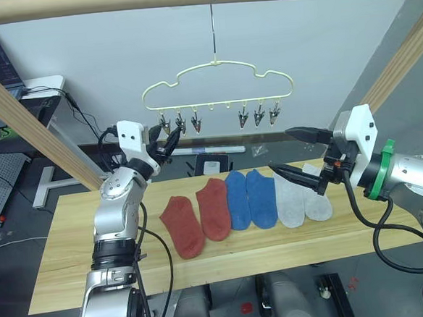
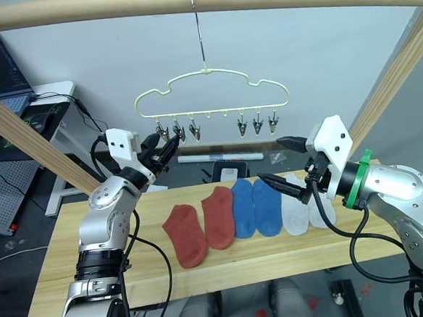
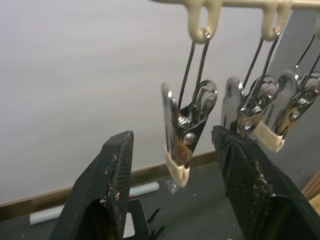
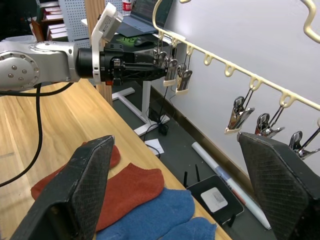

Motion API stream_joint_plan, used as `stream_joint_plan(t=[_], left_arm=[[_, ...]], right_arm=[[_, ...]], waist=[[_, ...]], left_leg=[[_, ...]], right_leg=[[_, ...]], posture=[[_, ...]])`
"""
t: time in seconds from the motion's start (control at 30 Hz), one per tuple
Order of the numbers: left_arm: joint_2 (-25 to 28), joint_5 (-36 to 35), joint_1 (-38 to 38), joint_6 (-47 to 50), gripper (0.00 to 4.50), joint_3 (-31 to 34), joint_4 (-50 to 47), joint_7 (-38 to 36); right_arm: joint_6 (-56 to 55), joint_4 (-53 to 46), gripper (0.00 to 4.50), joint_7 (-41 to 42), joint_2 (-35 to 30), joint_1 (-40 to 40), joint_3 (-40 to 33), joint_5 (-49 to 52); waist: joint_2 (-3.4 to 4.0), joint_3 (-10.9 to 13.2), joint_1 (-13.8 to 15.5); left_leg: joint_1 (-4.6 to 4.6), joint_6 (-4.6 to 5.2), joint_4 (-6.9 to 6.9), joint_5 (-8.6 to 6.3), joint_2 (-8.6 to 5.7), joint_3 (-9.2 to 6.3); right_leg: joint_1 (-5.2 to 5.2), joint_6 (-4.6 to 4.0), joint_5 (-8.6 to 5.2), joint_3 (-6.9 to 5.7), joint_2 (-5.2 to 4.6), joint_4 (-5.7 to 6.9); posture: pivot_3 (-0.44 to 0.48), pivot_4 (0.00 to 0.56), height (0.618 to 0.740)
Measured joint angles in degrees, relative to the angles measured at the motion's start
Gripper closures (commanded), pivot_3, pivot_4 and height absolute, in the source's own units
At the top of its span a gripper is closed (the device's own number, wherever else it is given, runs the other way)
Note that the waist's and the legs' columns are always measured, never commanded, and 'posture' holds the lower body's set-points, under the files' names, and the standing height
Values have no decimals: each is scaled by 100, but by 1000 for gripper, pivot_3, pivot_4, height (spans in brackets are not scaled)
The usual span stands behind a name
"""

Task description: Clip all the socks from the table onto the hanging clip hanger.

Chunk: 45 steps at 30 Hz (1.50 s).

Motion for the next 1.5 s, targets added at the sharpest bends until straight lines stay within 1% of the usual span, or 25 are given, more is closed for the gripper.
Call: stream_joint_plan(t=[0.27, 0.8, 0.9, 1.03, 1.1, 1.2, 1.37, 1.5], left_arm=[[-14, -210, -161, -1, 1841, 256, 39, 70], [-14, -214, -280, -11, 1841, 259, 62, 79], [-14, -213, -320, -28, 2444, 259, 62, 79], [-14, -213, -323, -42, 3607, 258, 62, 73], [-14, -214, -323, -57, 3897, 258, 62, 58], [-12, -215, -323, -87, 4099, 257, 61, 9], [13, -225, -318, -54, 4163, 258, 24, -49], [127, -385, -265, 204, 4214, 262, -154, -166]], right_arm=[[0, 11, 349, -5, 42, -47, 106, -5], [-5, 11, 349, -27, 84, -44, 117, -18], [-5, 11, 349, -39, 86, -42, 117, -19], [-5, 11, 349, -72, 86, -39, 117, -21], [-5, 11, 349, -82, 86, -36, 117, -21], [-6, 11, 349, -98, 86, -33, 120, -23], [-8, 11, 349, -129, 93, -33, 207, -50], [-7, 9, 349, -170, 92, 11, 220, -129]], waist=[[0, 0, -12], [0, 0, -15], [0, 0, -15], [0, 0, -16], [0, 0, -16], [0, 0, -17], [0, 0, -20], [0, 0, -22]], left_leg=[[-26, 0, 8, 0, 2, -9], [-27, 0, 9, 0, 3, -12], [-27, 0, 9, 0, 3, -13], [-27, 0, 10, 0, 3, -13], [-27, 0, 10, 0, 4, -13], [-27, 0, 11, 0, 4, -13], [-27, 0, 12, 0, 5, -15], [-27, 0, 11, 0, 6, -16]], right_leg=[[-23, 1, 2, 1, 16, 6], [-24, 1, 2, 2, 21, 6], [-24, 1, 2, 2, 21, 7], [-24, 1, 2, 2, 22, 7], [-24, 1, 3, 2, 22, 7], [-24, 1, 3, 2, 23, 9], [-24, 1, 3, 2, 24, 10], [-24, 0, 3, 2, 25, 10]], posture=[[-215, 245, 740], [-220, 243, 740], [-220, 242, 740], [-220, 242, 740], [-219, 243, 740], [-218, 243, 740], [-217, 251, 740], [-214, 259, 740]])
